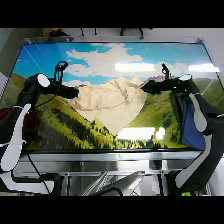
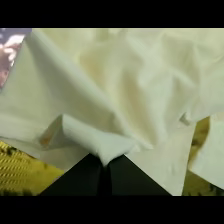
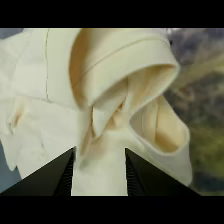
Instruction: Fold the shirts.
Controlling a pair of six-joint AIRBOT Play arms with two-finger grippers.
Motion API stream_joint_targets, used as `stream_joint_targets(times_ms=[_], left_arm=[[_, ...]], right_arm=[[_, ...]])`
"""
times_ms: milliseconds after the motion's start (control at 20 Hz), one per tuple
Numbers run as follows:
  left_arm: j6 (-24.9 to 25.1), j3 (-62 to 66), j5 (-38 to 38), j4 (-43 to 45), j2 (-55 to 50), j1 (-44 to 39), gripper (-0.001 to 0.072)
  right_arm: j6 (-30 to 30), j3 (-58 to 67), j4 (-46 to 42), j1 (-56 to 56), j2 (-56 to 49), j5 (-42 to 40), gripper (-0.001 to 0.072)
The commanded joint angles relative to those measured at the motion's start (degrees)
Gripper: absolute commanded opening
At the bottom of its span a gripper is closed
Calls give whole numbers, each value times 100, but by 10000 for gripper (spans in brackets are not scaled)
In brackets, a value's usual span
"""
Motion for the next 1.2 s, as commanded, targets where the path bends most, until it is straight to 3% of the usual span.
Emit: stream_joint_targets(times_ms=[0, 150, 250, 300, 400, 600, 650, 750, 850, 900, 950, 1150], left_arm=[[85, -68, -76, -4, -278, 190, 13], [111, -68, -227, -4, -278, 367, 13], [122, -68, -330, -7, -278, 459, 13], [127, -68, -352, -7, -278, 468, 13], [131, -68, -367, -7, -278, 468, 13], [173, -68, -474, -9, -278, 402, 13], [177, -68, -518, -9, -278, 402, 13], [210, -68, -586, -13, -278, 398, 13], [210, -4, -721, -11, -278, 400, 13], [205, 122, -887, -24, -271, 398, 13], [192, 291, -1054, -63, -214, 400, 13], [-9, 1246, -1279, -367, 640, 424, 12]], right_arm=[[487, -96, -295, -376, 332, 960, 369], [1073, -723, -1281, -365, 918, 960, 370], [1132, -1493, -1327, -245, 1263, 560, 373], [1132, -1871, -1320, -136, 1362, 249, 393], [1132, -2369, -1303, 155, 1366, -345, 554], [1132, -2575, -1226, 728, 1115, -1091, 551], [1126, -2573, -1152, 826, 1067, -1187, 527], [894, -2570, -844, 901, 1047, -1193, 344], [573, -2535, -195, 890, 1128, -802, 241], [391, -2505, 70, 890, 1233, -511, 102], [271, -2441, 319, 890, 1403, -223, 39], [-35, -1440, 756, 588, 2625, -57, 20]])
